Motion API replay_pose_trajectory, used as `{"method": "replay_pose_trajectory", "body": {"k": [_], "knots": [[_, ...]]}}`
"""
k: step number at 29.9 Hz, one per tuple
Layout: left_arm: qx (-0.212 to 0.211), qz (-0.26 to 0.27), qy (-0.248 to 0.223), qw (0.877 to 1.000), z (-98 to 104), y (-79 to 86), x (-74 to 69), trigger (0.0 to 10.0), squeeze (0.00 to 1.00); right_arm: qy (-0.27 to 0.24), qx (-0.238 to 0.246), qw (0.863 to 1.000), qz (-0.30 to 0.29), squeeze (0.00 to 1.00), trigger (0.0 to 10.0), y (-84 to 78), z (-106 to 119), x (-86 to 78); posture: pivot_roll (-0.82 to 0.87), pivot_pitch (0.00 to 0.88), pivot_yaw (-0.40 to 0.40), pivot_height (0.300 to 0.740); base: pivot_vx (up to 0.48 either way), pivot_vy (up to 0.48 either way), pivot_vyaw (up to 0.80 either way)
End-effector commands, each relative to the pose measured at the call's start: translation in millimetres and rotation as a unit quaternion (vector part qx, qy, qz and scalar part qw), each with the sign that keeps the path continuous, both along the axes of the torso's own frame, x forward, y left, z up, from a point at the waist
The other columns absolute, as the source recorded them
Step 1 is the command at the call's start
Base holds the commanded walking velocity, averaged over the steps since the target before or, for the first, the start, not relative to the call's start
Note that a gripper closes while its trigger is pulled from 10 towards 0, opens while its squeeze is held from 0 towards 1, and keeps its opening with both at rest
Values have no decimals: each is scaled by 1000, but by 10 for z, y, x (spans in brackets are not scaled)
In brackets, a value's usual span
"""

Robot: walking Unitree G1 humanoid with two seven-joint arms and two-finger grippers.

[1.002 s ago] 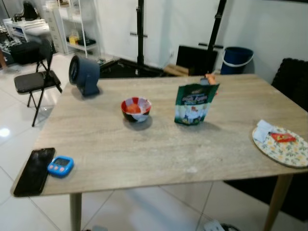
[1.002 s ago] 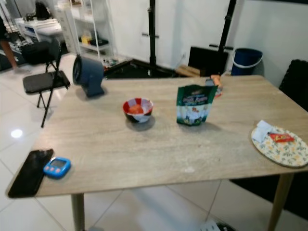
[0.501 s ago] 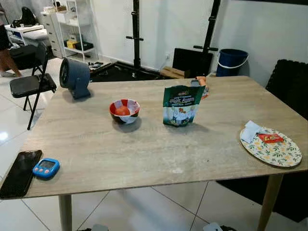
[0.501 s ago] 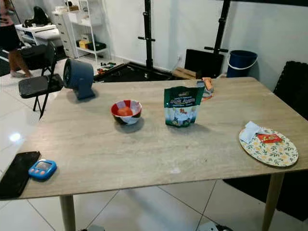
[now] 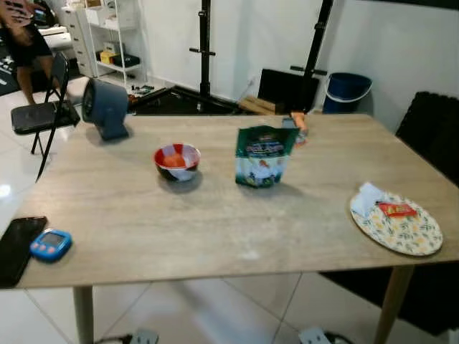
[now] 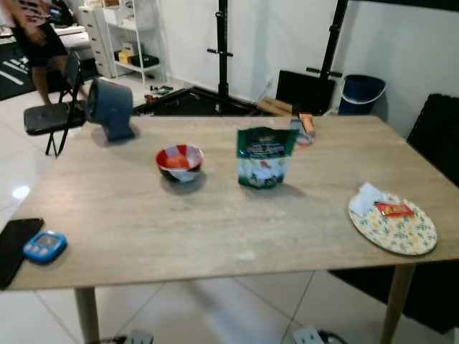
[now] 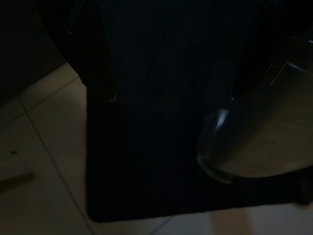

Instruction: Restocking fridge

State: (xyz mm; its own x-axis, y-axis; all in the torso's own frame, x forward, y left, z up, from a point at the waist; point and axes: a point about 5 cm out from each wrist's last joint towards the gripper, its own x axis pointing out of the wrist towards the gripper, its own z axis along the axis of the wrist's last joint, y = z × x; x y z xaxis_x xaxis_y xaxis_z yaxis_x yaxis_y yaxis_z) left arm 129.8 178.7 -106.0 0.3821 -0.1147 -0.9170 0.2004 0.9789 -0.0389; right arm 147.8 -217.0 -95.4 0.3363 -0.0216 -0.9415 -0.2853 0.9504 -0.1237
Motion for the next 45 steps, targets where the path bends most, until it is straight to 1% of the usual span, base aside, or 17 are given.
{"method": "replay_pose_trajectory", "body": {"k": [1, 4, 20, 24, 27, 30, 31, 32, 33, 34, 35, 37, 40, 43, 44, 45], "knots": [[-2, 2, 22, 1000, -37, -7, -113, 10000, 0, 6, 10, 1000, 7, 0, 10000, 50, -21, -35, -66, 0, -27, 740, 0, 0, 0], [-2, 4, 22, 1000, -38, -6, -113, 10000, 0, 7, 22, 1000, 11, 0, 10000, 66, -21, -34, -66, 0, -27, 740, 0, 0, 790], [-3, 6, 21, 1000, -29, 25, -95, 10000, 0, 9, 29, 999, 14, 0, 10000, 75, -22, -38, -66, 0, -27, 740, 0, 0, 790], [-3, 7, 21, 1000, -27, 32, -91, 10000, 0, 5, 26, 999, 32, 0, 10000, 80, -16, -21, -65, 0, -27, 740, 0, 0, 755], [-3, 7, 21, 1000, -26, 32, -90, 10000, 0, -10, 41, 998, 49, 0, 10000, 115, -3, 14, -65, 0, -27, 740, 0, 0, 0], [-3, 7, 21, 1000, -26, 31, -90, 10000, 0, -14, 48, 997, 55, 0, 10000, 129, 2, 24, -65, 0, -27, 740, 0, 0, 0], [-3, 7, 21, 1000, -26, 33, -87, 10000, 0, -24, 85, 992, 87, 0, 10000, 205, 19, 56, -67, 0, -22, 740, 0, 0, 0], [-3, 7, 21, 1000, -25, 35, -87, 10000, 0, -21, 97, 989, 110, 0, 10000, 236, 24, 60, -67, 0, -22, 740, 0, 0, 0], [-3, 7, 21, 1000, -25, 36, -86, 10000, 0, -18, 104, 987, 125, 0, 10000, 255, 27, 61, -67, 0, -22, 740, 0, 0, 0], [-3, 7, 21, 1000, -25, 36, -86, 10000, 0, -18, 104, 987, 125, 0, 10000, 255, 27, 61, -67, 0, -22, 740, 0, 0, 0], [-2, 7, 21, 1000, -25, 37, -85, 10000, 0, -9, 107, 983, 150, 0, 10000, 274, 28, 57, -67, 0, -22, 740, 0, 0, 0], [-2, 7, 21, 1000, -25, 38, -85, 10000, 0, 2, 113, 977, 180, 0, 10000, 300, 29, 48, -67, 0, -22, 740, 0, 0, 0], [-3, 8, 21, 1000, -25, 36, -85, 10000, 0, 4, 126, 975, 183, 0, 10000, 319, 31, 45, -65, 0, -25, 740, 0, 0, 0], [-5, 9, 22, 1000, -29, 20, -94, 10000, 0, 6, 191, 967, 172, 0, 10000, 397, 46, 28, -64, 0, -27, 740, 0, 0, 0], [-5, 9, 22, 1000, -30, 16, -96, 10000, 0, 8, 202, 964, 175, 0, 10000, 413, 49, 23, -64, 0, -27, 740, 0, 0, 0], [-5, 9, 22, 1000, -30, 16, -96, 10000, 0, 8, 202, 964, 175, 0, 10000, 413, 49, 23, -64, 0, -27, 740, 0, 0, 0]]}}
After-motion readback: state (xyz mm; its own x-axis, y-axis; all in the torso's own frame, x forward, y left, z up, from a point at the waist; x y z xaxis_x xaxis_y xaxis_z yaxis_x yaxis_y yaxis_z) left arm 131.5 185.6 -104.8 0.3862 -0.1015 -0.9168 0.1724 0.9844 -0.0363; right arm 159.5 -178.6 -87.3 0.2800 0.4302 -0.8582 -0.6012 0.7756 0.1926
